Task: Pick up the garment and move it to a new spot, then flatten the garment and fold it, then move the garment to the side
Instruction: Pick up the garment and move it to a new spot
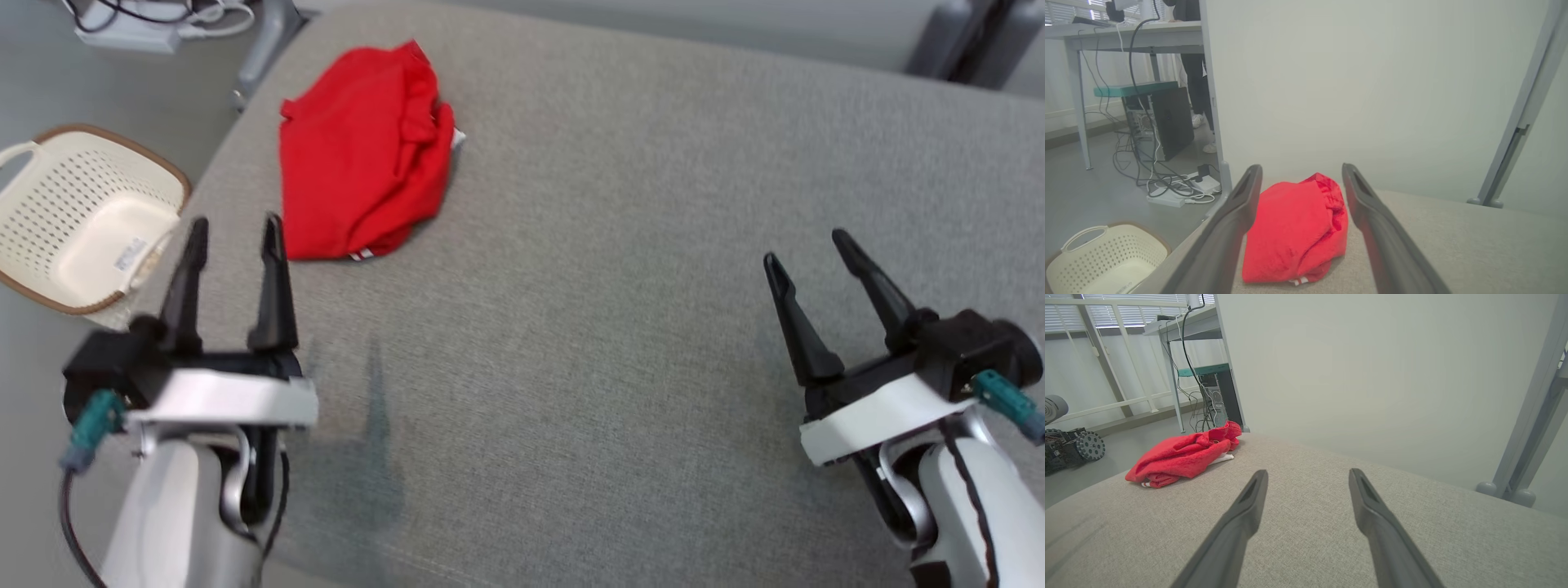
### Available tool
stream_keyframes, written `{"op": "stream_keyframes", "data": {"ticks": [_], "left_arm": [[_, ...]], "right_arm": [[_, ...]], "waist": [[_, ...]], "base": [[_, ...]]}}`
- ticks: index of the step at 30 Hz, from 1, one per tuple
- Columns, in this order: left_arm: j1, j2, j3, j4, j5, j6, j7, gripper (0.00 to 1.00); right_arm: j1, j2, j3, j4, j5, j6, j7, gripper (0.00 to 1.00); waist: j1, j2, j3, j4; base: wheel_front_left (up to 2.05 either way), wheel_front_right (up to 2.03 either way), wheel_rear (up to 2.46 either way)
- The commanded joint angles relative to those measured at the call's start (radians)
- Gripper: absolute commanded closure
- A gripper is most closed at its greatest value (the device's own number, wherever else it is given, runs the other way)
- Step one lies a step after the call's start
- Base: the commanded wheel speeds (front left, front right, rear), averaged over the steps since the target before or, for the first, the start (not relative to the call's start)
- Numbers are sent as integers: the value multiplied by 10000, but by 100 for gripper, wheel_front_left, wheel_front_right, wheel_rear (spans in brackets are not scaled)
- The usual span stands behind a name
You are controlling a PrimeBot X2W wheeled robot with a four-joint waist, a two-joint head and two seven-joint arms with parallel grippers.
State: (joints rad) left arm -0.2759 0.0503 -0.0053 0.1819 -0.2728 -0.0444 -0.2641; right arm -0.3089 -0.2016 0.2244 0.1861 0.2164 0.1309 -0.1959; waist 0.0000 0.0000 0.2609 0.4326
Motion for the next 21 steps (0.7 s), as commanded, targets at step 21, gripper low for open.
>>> {"op": "stream_keyframes", "data": {"ticks": [21], "left_arm": [[-6697,2154,-1346,5240,-12,-838,2771,0]], "right_arm": [[-822,-447,-279,-1688,-505,-4,529,0]], "waist": [[0,0,3275,-1938]], "base": [[0,0,0]]}}
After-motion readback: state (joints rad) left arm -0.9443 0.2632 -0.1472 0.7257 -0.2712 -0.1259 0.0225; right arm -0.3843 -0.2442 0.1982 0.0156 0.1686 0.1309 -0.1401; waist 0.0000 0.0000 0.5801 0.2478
